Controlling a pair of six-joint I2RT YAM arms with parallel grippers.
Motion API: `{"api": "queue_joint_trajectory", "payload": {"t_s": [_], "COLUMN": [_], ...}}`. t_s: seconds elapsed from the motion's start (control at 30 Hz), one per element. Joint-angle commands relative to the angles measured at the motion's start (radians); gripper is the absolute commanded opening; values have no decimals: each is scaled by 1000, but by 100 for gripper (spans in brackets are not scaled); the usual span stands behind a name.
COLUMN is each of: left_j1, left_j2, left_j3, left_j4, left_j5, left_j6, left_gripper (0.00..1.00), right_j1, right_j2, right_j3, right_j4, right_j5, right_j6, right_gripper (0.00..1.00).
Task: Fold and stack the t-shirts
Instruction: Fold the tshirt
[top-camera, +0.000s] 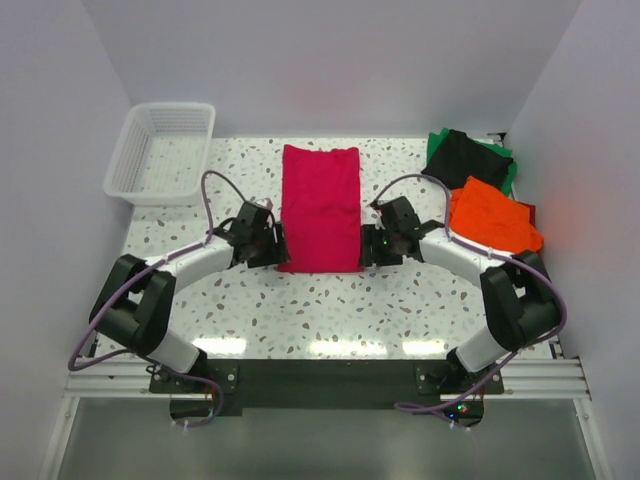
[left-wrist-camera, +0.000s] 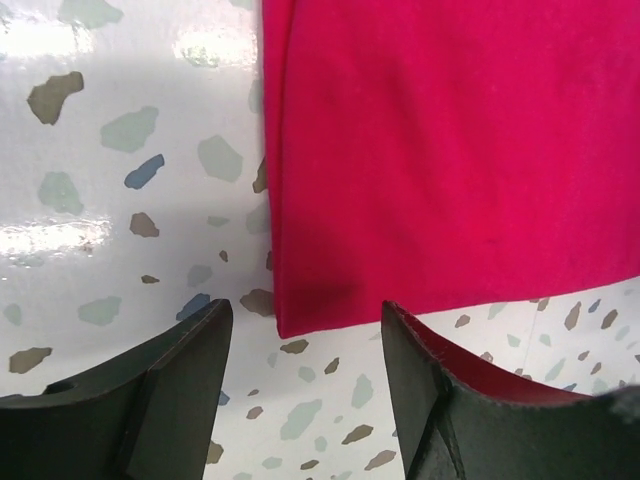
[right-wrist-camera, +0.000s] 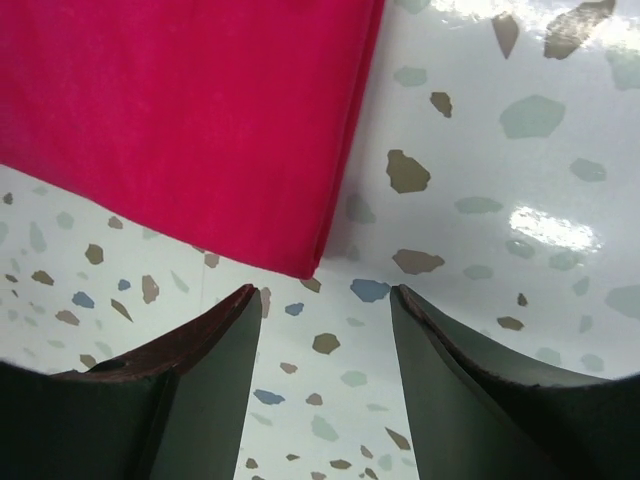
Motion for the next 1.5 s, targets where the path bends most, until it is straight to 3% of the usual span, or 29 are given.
{"api": "queue_joint_trajectory", "payload": {"t_s": [0.0,0.13,0.4,0.57,0.67,0.87,0.97,1.3,1.47], "left_j1": [17,17,15,17,17,15,17,-11,-132], "left_j2": [-59,-45,-26,13,1,-24,-35,-229,-326], "left_j3": [-91,-148,-195,-200,-197,-187,-198,-260,-267], "left_j4": [195,316,375,375,349,301,251,74,-24], "left_j5": [70,86,57,71,67,48,51,23,-58], "left_j6": [-75,-106,-105,-112,-112,-97,-89,-100,-196], "left_gripper": [65,61,54,42,31,10,0,0,0], "right_j1": [1,3,1,3,3,1,3,17,39], "right_j2": [-55,-22,21,48,52,71,61,-115,-254], "right_j3": [-62,-96,-118,-119,-124,-153,-170,-269,-348], "right_j4": [186,261,317,318,312,317,313,191,156], "right_j5": [-71,-65,-84,-97,-103,-127,-134,-163,-180], "right_j6": [65,92,112,117,120,123,128,109,141], "right_gripper": [57,55,51,46,37,0,0,0,0]}}
